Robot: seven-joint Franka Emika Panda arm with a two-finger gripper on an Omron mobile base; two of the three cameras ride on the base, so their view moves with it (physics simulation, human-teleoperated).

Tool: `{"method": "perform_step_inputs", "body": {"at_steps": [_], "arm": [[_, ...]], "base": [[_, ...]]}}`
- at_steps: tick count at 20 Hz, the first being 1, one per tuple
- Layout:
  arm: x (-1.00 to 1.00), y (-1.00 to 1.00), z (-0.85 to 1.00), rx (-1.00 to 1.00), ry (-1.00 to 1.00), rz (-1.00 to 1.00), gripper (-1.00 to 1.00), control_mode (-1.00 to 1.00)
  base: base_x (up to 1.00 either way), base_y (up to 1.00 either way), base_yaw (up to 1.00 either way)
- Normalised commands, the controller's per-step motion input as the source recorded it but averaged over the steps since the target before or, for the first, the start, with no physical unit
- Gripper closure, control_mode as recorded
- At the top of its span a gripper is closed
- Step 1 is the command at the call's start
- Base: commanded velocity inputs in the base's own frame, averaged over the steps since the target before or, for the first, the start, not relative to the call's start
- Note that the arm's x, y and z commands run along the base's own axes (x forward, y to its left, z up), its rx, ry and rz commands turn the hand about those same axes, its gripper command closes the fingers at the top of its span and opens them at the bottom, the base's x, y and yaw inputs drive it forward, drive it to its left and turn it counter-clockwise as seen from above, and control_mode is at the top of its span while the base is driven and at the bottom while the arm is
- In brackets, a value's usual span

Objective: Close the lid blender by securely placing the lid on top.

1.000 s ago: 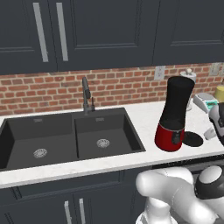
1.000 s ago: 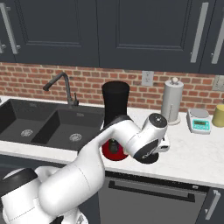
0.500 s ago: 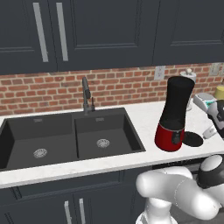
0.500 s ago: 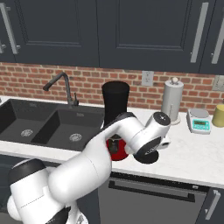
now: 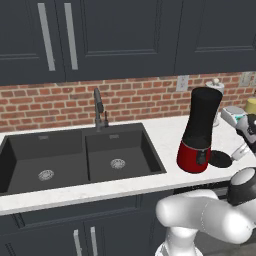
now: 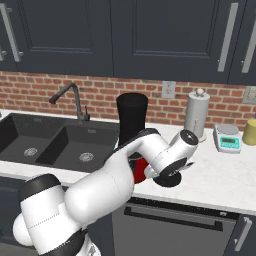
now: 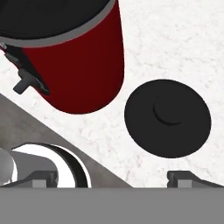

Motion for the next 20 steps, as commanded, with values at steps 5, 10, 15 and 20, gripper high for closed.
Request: {"method": "perform_step_inputs", "body": {"at_steps": [5, 10, 15, 20], "arm": [[0.07, 0.0, -0.19, 0.05, -0.04, 0.07, -1.0, -1.0], [0.08, 0.0, -0.19, 0.09, -0.05, 0.06, -1.0, -1.0], [0.03, -0.01, -0.07, 0.1, -0.04, 0.09, -1.0, -1.0], [0.0, -0.03, 0.0, 0.09, -0.05, 0.12, -1.0, -1.0]], "base": [[0.0, 0.0, 0.0], [0.0, 0.0, 0.0], [0.0, 0.0, 0.0], [0.0, 0.0, 0.0]]}}
